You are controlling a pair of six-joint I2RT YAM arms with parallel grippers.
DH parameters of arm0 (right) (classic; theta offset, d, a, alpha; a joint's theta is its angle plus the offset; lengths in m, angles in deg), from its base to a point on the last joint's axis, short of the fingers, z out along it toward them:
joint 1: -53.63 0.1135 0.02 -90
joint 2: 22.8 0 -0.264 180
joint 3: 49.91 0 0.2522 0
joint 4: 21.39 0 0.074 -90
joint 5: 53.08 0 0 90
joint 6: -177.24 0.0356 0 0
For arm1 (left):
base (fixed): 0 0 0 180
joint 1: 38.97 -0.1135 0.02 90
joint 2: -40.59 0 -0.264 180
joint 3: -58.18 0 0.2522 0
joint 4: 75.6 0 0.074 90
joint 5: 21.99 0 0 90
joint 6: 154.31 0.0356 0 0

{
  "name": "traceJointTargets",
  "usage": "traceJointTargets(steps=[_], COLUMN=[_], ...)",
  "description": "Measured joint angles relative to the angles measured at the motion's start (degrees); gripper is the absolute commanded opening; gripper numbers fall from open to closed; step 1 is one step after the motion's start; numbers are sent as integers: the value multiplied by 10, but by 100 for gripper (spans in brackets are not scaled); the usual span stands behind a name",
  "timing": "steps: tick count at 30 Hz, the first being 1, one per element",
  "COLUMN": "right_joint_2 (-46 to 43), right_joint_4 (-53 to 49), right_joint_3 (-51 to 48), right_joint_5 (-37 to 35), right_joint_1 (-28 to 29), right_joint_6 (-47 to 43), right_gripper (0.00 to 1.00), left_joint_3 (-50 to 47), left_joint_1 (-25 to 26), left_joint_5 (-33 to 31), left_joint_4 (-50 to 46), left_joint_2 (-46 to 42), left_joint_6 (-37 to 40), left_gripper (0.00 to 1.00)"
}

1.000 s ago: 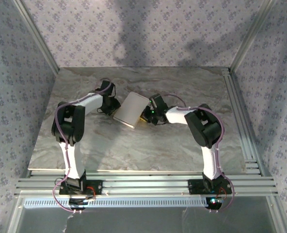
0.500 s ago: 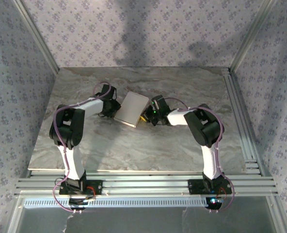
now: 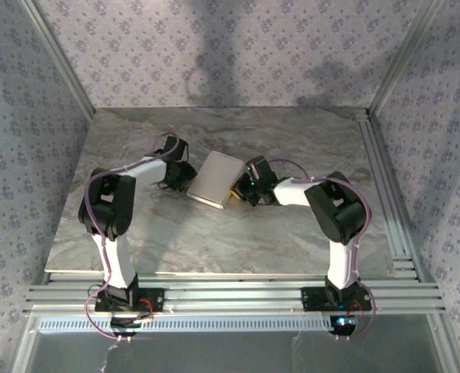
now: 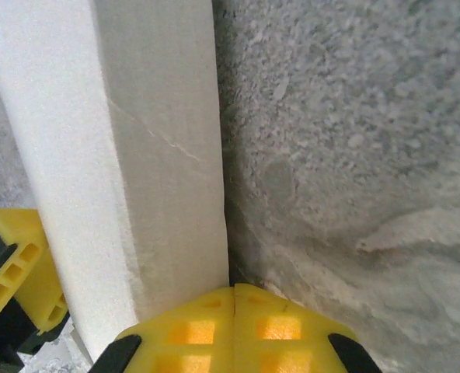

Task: Fold the paper box

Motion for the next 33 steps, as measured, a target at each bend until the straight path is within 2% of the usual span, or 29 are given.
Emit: traceJointTargets(steps=[10,17,33], right_joint_2=[-54,-55,-15], right_joint_4=[3,13,108], right_joint_3=[-58,-59,-76], right_joint_5=[-1,-1,8], right_joint_1=[17,59,69], right_joint_6=[-14,-12,33], right_gripper=[0,0,0], left_joint_3=[-5,-5,-34], left_joint_1=[1,2,12], left_joint_5=[8,6,-10], left_joint_4=[2,3,41], left_joint_2=[-1,-1,-15], left_joint_6=[3,3,-11], left_gripper=[38,38,38])
